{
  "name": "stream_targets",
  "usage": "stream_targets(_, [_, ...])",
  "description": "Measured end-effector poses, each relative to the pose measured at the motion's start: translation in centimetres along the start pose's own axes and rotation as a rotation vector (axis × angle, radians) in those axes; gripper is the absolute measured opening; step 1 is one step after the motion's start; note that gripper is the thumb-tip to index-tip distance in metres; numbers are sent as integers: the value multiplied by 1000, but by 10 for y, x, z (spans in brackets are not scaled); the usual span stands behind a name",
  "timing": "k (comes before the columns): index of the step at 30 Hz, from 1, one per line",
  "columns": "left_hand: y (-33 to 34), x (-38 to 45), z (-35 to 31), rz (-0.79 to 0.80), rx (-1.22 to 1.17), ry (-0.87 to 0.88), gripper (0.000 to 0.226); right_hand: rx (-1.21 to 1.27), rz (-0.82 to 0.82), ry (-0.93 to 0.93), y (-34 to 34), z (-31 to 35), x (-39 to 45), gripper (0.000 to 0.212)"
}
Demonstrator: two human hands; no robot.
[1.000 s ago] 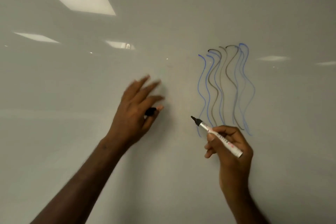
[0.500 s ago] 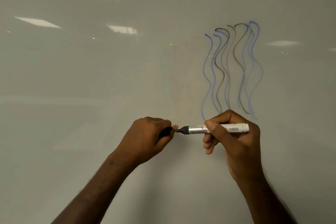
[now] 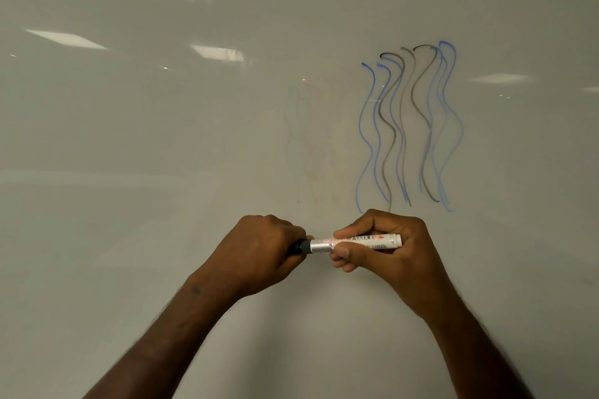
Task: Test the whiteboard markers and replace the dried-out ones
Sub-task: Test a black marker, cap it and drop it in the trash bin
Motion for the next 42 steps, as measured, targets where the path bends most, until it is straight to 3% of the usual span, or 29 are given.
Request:
stream_targets(9, [-5, 4, -1, -31, 168, 74, 22, 94, -143, 56, 10, -10, -7, 23])
stream_targets(12, [-7, 3, -1, -67, 124, 66, 26, 158, -159, 102, 10, -19, -7, 21])
stream_targets(15, [-9, 2, -1, -49, -79, -26, 29, 172, -141, 126, 4, -26, -7, 19])
stream_targets(19, [4, -4, 3, 260, -740, -199, 27, 134, -123, 138, -5, -28, -5, 27])
stream_targets(21, [12, -7, 2, 284, -956, -243, 25, 105, -107, 144, -10, -27, -5, 24])
stream_targets(24, [21, -8, 1, 238, -1087, -287, 18, 23, -63, 147, -19, -26, -9, 17])
stream_targets(27, [29, -9, -2, 180, -1109, -295, 10, -66, -35, 163, -31, -26, -18, 19])
stream_targets(36, [72, -19, -44, 119, -950, -142, 26, -411, -53, 238, -76, -29, -74, 19])
stream_targets(42, [119, -19, -94, 232, -980, -78, 25, -610, -92, 346, -119, -28, -125, 21])
Point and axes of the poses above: each hand's wrist, its own x-axis towards the middle knuckle, its own y-axis out of the palm, z = x × y, the point moved 5 cm from there along x, towards the middle knuckle, and after that the axes turned 14 degrees about -y, right-handed, at the moved point
